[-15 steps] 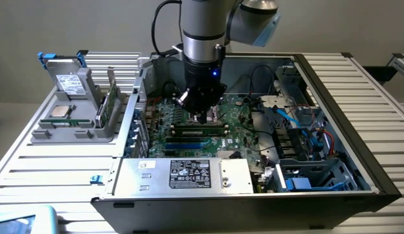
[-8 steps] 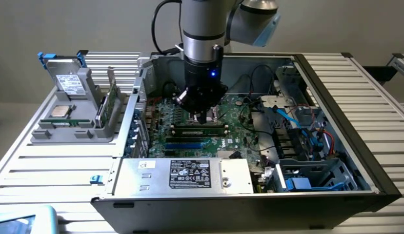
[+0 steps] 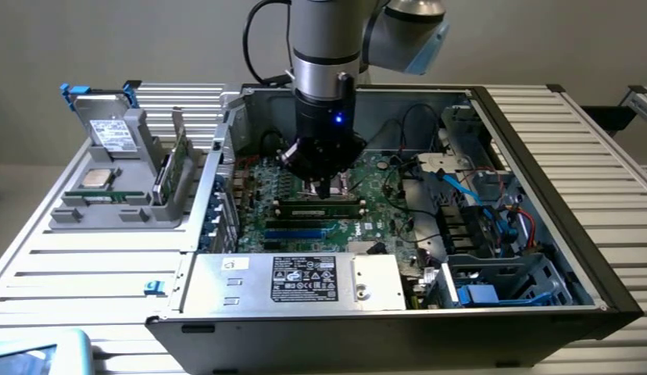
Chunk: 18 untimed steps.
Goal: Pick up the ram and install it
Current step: 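Press down the ram until it locks into place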
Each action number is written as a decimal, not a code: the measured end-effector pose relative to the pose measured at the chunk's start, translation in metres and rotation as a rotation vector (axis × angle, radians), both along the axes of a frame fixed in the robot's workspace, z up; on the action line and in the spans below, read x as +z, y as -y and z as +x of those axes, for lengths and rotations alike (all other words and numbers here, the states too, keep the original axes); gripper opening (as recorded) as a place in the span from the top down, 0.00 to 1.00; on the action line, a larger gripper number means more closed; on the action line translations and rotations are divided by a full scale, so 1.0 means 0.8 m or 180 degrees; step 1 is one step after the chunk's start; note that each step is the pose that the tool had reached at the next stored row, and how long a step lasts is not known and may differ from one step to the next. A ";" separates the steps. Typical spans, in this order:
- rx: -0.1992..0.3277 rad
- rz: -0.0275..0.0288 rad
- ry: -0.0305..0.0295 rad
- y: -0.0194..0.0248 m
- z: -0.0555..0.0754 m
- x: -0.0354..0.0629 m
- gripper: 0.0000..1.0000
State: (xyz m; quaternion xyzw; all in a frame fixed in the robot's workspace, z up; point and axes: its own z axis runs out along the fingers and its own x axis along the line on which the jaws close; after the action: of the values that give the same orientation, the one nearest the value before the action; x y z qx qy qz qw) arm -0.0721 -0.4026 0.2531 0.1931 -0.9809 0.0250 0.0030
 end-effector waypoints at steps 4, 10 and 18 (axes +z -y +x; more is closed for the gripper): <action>-0.0155 0.0006 0.0005 0.0000 0.000 0.000 0.89; -0.0402 0.0009 0.0009 0.0000 0.000 0.000 0.89; -0.0748 0.0009 0.0013 0.0000 0.000 0.000 0.89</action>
State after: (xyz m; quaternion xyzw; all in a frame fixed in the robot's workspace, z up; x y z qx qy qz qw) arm -0.0721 -0.4026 0.2530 0.0767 -0.9968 0.0234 0.0036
